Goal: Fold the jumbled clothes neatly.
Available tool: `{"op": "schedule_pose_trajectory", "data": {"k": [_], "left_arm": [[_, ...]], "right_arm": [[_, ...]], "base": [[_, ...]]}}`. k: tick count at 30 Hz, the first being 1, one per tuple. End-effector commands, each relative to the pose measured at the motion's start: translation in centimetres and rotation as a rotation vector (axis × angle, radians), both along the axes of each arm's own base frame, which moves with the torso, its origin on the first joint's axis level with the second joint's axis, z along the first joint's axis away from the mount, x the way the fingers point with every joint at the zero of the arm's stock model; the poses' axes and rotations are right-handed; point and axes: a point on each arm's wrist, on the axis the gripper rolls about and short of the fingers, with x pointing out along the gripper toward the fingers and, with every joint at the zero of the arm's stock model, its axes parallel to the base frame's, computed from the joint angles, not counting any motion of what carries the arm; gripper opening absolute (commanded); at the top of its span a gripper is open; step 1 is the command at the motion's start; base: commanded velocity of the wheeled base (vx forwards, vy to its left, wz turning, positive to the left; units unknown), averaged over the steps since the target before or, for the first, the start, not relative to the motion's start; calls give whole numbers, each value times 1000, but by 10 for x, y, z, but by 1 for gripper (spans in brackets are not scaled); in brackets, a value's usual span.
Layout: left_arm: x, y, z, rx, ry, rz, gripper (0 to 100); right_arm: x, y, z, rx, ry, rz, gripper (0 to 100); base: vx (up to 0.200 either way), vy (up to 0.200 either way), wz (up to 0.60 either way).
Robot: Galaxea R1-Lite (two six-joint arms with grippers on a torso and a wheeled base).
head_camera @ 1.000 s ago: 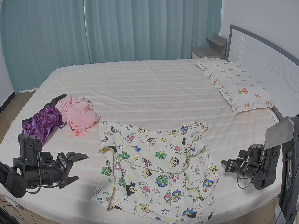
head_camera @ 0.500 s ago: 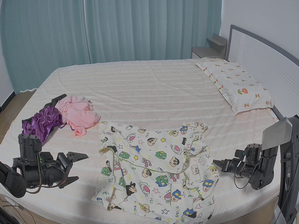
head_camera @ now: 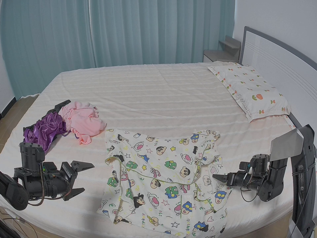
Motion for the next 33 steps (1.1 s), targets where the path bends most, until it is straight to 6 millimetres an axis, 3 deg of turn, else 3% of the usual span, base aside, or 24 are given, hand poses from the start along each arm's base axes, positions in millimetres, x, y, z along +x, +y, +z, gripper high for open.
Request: {"op": "schedule_pose_trajectory", "data": {"k": [1,16,24,33], "left_arm": [[0,0,-1,0,5,0,100],[-1,0,1,4,-4,6,100],[-1,0,1,4,-9,6,100],[-1,0,0,10,-4,2,100]], "right_arm": [[2,2,-1,5,-1,8,0],[-8,-22,6,-87,-56,-174,0],[-2,-50,22,-110,-112,-294,0],[7,-69,26,-112,-153,-351,0]], "base": [[0,0,0],[0,0,0],[0,0,0],[0,0,0]]}}
